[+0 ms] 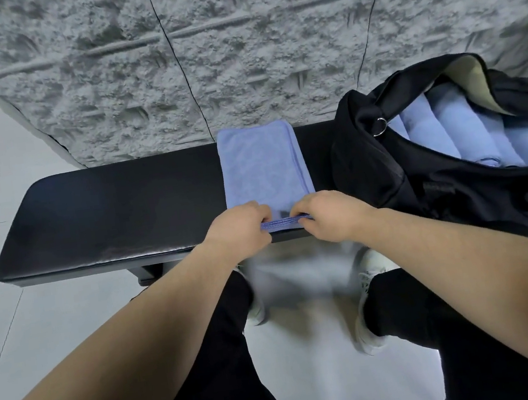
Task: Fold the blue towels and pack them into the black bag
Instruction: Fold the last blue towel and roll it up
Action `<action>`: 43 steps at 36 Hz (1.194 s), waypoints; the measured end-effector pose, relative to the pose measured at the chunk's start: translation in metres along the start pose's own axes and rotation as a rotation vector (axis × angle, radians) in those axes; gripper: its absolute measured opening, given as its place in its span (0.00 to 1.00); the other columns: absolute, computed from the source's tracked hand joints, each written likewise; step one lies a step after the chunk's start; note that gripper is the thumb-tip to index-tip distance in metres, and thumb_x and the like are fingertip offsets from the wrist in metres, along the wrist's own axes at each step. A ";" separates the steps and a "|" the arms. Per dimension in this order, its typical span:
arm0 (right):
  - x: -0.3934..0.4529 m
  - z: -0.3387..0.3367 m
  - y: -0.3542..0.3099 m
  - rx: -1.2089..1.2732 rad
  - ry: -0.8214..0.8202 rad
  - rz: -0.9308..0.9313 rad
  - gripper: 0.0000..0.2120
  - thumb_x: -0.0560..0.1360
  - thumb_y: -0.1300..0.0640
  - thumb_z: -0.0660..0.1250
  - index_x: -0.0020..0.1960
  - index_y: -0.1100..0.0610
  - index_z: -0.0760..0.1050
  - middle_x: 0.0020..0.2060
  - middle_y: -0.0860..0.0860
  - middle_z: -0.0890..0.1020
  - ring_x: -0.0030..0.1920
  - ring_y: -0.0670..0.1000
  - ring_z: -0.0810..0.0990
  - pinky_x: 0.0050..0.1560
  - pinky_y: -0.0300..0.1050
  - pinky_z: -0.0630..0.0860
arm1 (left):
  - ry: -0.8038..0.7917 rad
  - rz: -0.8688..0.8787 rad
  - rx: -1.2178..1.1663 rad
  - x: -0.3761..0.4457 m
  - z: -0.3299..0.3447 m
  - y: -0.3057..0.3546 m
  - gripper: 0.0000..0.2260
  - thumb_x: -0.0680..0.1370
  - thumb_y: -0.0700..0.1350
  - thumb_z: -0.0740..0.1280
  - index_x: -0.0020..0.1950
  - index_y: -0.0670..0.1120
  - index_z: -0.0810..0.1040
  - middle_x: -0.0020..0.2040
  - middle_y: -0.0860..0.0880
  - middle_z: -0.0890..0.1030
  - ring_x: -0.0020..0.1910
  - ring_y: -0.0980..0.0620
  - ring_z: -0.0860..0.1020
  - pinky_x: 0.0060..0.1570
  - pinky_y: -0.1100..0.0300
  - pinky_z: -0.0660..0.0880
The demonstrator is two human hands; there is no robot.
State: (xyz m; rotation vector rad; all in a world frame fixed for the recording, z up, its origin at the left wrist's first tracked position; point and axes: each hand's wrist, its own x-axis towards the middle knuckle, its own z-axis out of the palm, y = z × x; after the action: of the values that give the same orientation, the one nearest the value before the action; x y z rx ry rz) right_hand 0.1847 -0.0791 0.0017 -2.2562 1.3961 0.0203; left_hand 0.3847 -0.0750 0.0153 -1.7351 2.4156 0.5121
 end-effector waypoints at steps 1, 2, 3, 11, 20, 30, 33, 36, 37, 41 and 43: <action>0.000 -0.001 0.001 0.005 -0.007 0.006 0.13 0.80 0.58 0.58 0.60 0.53 0.78 0.53 0.51 0.80 0.52 0.55 0.77 0.51 0.48 0.73 | -0.010 -0.025 -0.007 0.001 -0.001 -0.001 0.10 0.74 0.42 0.62 0.53 0.50 0.77 0.50 0.51 0.76 0.44 0.47 0.75 0.42 0.53 0.75; 0.000 -0.001 0.001 0.010 -0.012 0.008 0.14 0.80 0.58 0.58 0.61 0.53 0.78 0.54 0.51 0.80 0.54 0.55 0.77 0.53 0.48 0.73 | -0.021 -0.047 -0.020 0.002 -0.002 -0.001 0.10 0.74 0.42 0.62 0.53 0.50 0.78 0.49 0.50 0.77 0.45 0.47 0.76 0.43 0.52 0.76; 0.001 -0.002 0.001 0.015 -0.017 0.009 0.15 0.80 0.58 0.58 0.62 0.53 0.78 0.55 0.51 0.80 0.55 0.55 0.77 0.54 0.49 0.74 | -0.030 -0.065 -0.039 0.003 -0.002 -0.002 0.09 0.75 0.42 0.62 0.52 0.49 0.79 0.49 0.50 0.77 0.46 0.46 0.77 0.45 0.51 0.77; 0.010 -0.009 0.004 0.030 -0.061 -0.001 0.16 0.82 0.56 0.57 0.66 0.51 0.77 0.59 0.51 0.78 0.59 0.54 0.76 0.59 0.47 0.72 | -0.088 -0.080 -0.135 0.010 0.001 -0.014 0.14 0.78 0.38 0.57 0.55 0.45 0.81 0.57 0.49 0.73 0.53 0.46 0.75 0.57 0.49 0.74; 0.017 -0.009 0.007 0.061 -0.036 -0.014 0.16 0.82 0.55 0.59 0.68 0.48 0.75 0.56 0.47 0.76 0.57 0.50 0.74 0.58 0.44 0.69 | -0.054 -0.080 -0.285 0.016 0.003 -0.033 0.17 0.75 0.33 0.59 0.51 0.55 0.74 0.48 0.52 0.76 0.41 0.52 0.75 0.47 0.54 0.76; 0.022 -0.002 0.007 -0.148 0.133 -0.103 0.13 0.80 0.57 0.61 0.59 0.49 0.81 0.52 0.50 0.75 0.54 0.55 0.71 0.52 0.46 0.67 | 0.098 -0.022 -0.040 0.013 -0.001 -0.028 0.14 0.78 0.34 0.62 0.49 0.50 0.83 0.52 0.52 0.75 0.53 0.49 0.73 0.51 0.50 0.75; 0.021 0.004 0.002 -0.285 0.170 -0.139 0.13 0.80 0.60 0.61 0.58 0.51 0.81 0.52 0.51 0.75 0.53 0.55 0.71 0.49 0.46 0.64 | 0.112 -0.073 0.047 0.013 0.000 -0.023 0.15 0.77 0.34 0.62 0.52 0.52 0.82 0.54 0.52 0.76 0.53 0.48 0.75 0.48 0.51 0.76; 0.018 0.013 -0.003 -0.352 0.160 -0.143 0.11 0.77 0.62 0.61 0.53 0.55 0.80 0.48 0.51 0.76 0.48 0.55 0.73 0.43 0.46 0.64 | 0.093 -0.097 0.135 0.012 0.002 -0.016 0.16 0.76 0.33 0.62 0.56 0.49 0.81 0.55 0.50 0.76 0.50 0.45 0.78 0.49 0.51 0.77; 0.017 0.016 -0.003 -0.374 0.185 -0.149 0.09 0.75 0.62 0.62 0.50 0.56 0.81 0.45 0.52 0.77 0.45 0.55 0.74 0.41 0.46 0.64 | 0.099 -0.100 0.165 0.012 0.003 -0.014 0.16 0.76 0.32 0.62 0.57 0.49 0.81 0.55 0.49 0.76 0.50 0.44 0.78 0.48 0.52 0.77; 0.010 0.019 -0.004 -0.408 0.218 -0.146 0.03 0.70 0.60 0.67 0.41 0.57 0.80 0.39 0.51 0.77 0.40 0.55 0.74 0.39 0.46 0.61 | 0.136 -0.113 0.232 0.010 0.006 -0.010 0.16 0.76 0.32 0.62 0.57 0.48 0.80 0.55 0.49 0.78 0.50 0.44 0.77 0.43 0.55 0.74; 0.008 0.019 -0.002 -0.430 0.228 -0.148 0.02 0.66 0.60 0.69 0.39 0.56 0.80 0.37 0.50 0.76 0.38 0.54 0.74 0.38 0.45 0.62 | 0.143 -0.111 0.241 0.010 0.006 -0.012 0.17 0.75 0.31 0.62 0.57 0.47 0.81 0.55 0.49 0.78 0.50 0.45 0.77 0.45 0.54 0.76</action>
State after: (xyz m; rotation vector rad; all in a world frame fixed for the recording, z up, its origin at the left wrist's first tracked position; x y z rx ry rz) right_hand 0.1954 -0.0774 -0.0166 -2.7878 1.4425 0.0154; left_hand 0.3915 -0.0852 0.0040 -1.8406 2.3376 0.0813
